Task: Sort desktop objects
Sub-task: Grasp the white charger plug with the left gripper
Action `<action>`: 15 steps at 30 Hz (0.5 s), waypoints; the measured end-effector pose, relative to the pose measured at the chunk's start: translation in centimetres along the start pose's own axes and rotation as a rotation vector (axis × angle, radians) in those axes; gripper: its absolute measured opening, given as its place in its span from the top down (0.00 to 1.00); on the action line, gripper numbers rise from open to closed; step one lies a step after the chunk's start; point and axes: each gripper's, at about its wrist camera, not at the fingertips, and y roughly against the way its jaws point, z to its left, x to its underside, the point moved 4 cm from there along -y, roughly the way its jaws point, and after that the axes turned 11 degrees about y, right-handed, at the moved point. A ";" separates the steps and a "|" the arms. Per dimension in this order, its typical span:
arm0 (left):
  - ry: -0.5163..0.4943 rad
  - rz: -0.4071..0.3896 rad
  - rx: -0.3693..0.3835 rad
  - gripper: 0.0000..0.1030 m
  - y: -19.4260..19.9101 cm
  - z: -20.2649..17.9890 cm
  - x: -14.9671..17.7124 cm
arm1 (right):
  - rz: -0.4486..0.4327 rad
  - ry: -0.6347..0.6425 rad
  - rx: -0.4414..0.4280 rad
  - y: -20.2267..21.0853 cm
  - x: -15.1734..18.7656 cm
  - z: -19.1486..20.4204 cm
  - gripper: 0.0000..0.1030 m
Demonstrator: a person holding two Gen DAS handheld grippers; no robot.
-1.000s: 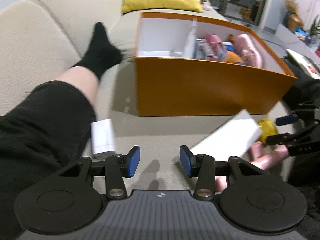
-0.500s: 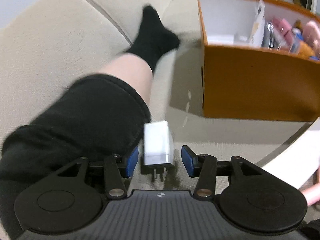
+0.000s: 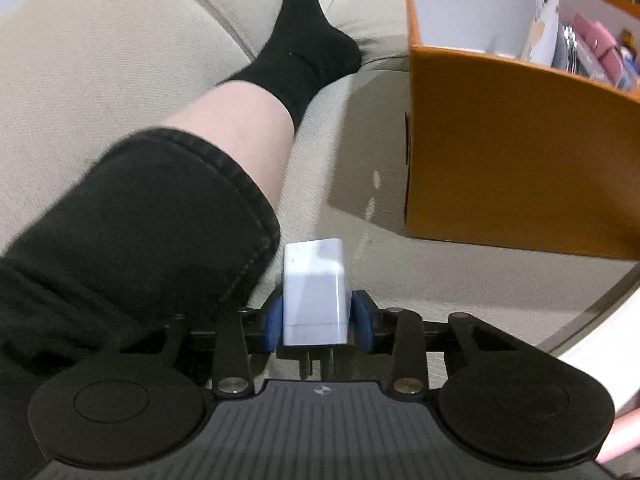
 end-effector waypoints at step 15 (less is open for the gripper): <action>-0.092 -0.030 0.330 0.43 3.6 -2.8 3.4 | 0.014 0.015 0.039 0.5 -0.2 0.5 0.36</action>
